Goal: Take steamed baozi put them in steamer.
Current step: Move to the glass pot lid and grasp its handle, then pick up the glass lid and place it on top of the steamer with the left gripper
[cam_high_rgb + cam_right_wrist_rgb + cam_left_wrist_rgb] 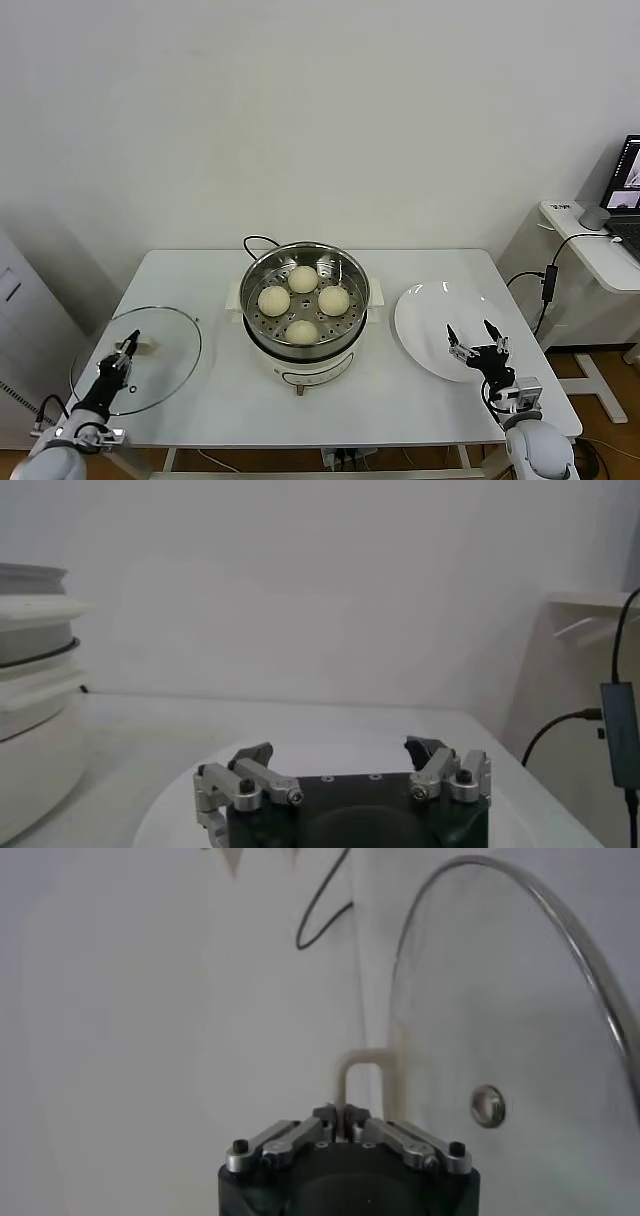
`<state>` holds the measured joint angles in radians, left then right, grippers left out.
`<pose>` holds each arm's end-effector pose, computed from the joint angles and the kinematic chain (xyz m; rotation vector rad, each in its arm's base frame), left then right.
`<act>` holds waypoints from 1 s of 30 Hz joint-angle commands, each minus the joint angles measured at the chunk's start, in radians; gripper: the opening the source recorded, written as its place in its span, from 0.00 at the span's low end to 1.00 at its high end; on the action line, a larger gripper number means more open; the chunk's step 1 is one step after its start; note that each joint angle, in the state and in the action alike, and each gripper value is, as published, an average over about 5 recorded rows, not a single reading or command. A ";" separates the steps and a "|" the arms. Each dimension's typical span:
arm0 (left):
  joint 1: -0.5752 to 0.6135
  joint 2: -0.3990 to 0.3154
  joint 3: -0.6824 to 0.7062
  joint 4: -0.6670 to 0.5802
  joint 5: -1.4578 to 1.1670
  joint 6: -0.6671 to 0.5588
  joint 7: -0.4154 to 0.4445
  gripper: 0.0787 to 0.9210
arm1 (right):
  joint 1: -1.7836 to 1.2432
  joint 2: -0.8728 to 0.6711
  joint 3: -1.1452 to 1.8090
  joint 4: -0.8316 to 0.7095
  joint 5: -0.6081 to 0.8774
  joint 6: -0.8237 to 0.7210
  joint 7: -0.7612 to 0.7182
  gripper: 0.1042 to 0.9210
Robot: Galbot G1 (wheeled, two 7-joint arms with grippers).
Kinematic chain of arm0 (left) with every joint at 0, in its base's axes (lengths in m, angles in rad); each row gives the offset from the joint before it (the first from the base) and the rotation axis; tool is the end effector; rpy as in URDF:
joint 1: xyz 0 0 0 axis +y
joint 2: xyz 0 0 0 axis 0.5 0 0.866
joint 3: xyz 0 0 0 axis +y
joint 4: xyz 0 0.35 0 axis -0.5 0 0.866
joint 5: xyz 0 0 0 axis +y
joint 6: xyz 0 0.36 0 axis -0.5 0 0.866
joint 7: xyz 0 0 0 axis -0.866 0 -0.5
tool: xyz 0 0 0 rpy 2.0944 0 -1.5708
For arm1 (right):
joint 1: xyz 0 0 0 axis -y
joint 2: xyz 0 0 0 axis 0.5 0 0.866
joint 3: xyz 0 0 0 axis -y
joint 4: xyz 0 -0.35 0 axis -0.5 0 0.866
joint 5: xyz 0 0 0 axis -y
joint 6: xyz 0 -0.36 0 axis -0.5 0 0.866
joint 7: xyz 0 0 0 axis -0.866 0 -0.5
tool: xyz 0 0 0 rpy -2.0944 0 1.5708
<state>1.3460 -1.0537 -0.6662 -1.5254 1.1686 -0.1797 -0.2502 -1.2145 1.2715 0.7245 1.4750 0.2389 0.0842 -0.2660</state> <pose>0.2539 0.2255 -0.3850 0.1070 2.0943 2.3155 0.2886 -0.1817 -0.3999 0.0822 -3.0087 0.0916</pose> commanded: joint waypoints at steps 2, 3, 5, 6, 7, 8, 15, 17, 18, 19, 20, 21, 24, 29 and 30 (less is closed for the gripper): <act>-0.012 0.094 0.006 -0.241 -0.221 0.148 0.166 0.03 | 0.006 -0.004 -0.003 0.010 0.005 -0.008 -0.001 0.88; -0.018 0.103 0.010 -0.262 -0.235 0.171 0.185 0.03 | 0.007 -0.006 -0.004 0.012 0.005 -0.010 -0.001 0.88; -0.032 0.120 0.021 -0.297 -0.256 0.211 0.221 0.03 | 0.010 -0.010 -0.007 0.013 0.005 -0.014 0.000 0.88; -0.039 0.128 0.028 -0.313 -0.264 0.229 0.239 0.03 | 0.012 -0.012 -0.009 0.013 0.005 -0.016 0.001 0.88; -0.047 0.135 0.034 -0.329 -0.269 0.246 0.256 0.03 | 0.014 -0.014 -0.010 0.012 0.005 -0.018 0.001 0.88; -0.055 0.141 0.041 -0.343 -0.272 0.262 0.273 0.03 | 0.016 -0.015 -0.011 0.010 0.005 -0.019 0.001 0.88; -0.126 0.171 0.100 -0.449 -0.277 0.389 0.376 0.03 | 0.033 -0.013 -0.024 -0.002 0.004 -0.020 0.002 0.88; -0.144 0.183 0.135 -0.484 -0.278 0.446 0.406 0.03 | 0.035 -0.013 -0.025 -0.003 0.004 -0.020 0.002 0.88; -0.154 0.189 0.159 -0.500 -0.277 0.475 0.422 0.03 | 0.036 -0.013 -0.025 -0.003 0.004 -0.020 0.002 0.88; -0.164 0.195 0.182 -0.512 -0.273 0.501 0.435 0.03 | 0.036 -0.013 -0.024 -0.003 0.004 -0.020 0.002 0.88; -0.176 0.199 0.212 -0.524 -0.262 0.525 0.450 0.03 | 0.037 -0.013 -0.024 -0.002 0.005 -0.020 0.002 0.88; -0.187 0.202 0.242 -0.533 -0.249 0.549 0.464 0.03 | 0.036 -0.012 -0.023 -0.001 0.005 -0.020 0.003 0.88; -0.220 0.201 0.330 -0.554 -0.186 0.619 0.500 0.03 | 0.035 -0.013 -0.020 0.001 0.005 -0.020 0.003 0.88; -0.292 0.166 0.486 -0.585 -0.071 0.760 0.536 0.03 | 0.035 -0.018 -0.019 0.001 0.005 -0.021 0.003 0.88; -0.310 0.154 0.519 -0.587 -0.048 0.780 0.540 0.03 | 0.035 -0.019 -0.019 0.002 0.005 -0.022 0.003 0.88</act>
<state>1.1641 -0.8812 -0.4265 -2.0074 0.9730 0.3163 0.1703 -1.1810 1.2541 0.7063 1.4757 0.2433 0.0639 -0.2637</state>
